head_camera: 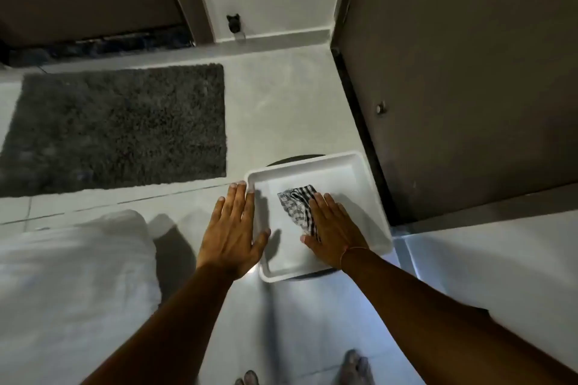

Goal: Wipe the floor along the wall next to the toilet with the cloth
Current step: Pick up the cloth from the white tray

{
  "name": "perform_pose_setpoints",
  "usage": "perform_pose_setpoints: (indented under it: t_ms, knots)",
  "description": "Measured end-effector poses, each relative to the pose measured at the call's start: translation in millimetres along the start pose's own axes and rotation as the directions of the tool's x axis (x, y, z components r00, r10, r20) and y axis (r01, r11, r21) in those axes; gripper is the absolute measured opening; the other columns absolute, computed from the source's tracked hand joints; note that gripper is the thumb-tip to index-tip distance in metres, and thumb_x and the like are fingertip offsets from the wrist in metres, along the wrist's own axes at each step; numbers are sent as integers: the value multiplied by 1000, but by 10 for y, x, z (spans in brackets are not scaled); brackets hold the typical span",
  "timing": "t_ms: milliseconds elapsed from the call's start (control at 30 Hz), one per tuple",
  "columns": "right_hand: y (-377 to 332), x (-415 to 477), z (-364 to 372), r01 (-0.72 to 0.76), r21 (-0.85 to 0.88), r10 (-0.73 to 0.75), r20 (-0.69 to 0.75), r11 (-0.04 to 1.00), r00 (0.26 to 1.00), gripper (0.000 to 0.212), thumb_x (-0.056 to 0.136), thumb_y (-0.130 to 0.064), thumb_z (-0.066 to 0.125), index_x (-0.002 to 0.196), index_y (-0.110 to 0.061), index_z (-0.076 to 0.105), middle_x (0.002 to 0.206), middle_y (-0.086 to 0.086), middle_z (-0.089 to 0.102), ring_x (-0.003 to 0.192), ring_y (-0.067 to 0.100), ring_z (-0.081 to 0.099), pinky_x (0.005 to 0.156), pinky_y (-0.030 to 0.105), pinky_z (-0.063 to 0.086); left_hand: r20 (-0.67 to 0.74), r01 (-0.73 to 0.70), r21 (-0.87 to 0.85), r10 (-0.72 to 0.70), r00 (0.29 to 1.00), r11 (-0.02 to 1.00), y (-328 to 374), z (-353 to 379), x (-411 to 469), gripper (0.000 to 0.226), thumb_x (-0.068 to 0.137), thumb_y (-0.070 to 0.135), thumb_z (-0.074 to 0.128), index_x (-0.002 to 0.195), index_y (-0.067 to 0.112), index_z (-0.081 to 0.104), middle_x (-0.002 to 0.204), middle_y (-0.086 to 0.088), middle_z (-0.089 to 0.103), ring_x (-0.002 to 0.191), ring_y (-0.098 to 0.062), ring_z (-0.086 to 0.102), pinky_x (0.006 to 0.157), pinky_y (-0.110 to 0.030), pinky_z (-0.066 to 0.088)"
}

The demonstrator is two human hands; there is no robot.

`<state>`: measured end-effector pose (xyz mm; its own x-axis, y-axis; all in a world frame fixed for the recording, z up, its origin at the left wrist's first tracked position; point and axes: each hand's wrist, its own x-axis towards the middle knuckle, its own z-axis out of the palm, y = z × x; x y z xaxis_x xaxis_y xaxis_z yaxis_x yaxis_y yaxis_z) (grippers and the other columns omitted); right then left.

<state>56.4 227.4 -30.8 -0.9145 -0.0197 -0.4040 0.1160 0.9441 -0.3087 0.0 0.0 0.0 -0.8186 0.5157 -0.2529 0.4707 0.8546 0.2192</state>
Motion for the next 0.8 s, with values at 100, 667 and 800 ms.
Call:
perform_pose_setpoints:
  t_ms: [100, 667, 800]
  knots:
    - [91, 180, 196, 18, -31, -17, 21, 999, 1000, 87, 91, -47, 52, 151, -13, -2, 162, 7, -6, 147, 23, -9, 118, 35, -2, -18, 1, 18, -1, 1000, 1000, -18, 217, 62, 86, 94, 62, 17, 155, 5, 2, 165, -18, -2, 153, -31, -5, 125, -48, 4]
    - [146, 115, 80, -11, 122, 45, -276, 993, 960, 57, 89, 8, 44, 143, -11, 38, 151, 11, 39, 132, 31, 45, 98, 44, 45, -65, -57, 8, 58, 996, 998, 140, 269, 99, 89, 93, 66, 17, 155, 3, 2, 165, -18, -3, 154, -31, -4, 124, -50, 9]
    - [306, -316, -196, -105, 164, 171, -474, 981, 864, 55, 86, 5, 57, 138, -10, 46, 142, 14, 51, 125, 30, 54, 85, 44, 55, -76, -134, 9, 134, 988, 991, 442, 43, 62, 89, 94, 66, 19, 156, 4, 1, 166, -16, -8, 154, -28, -9, 125, -48, 5]
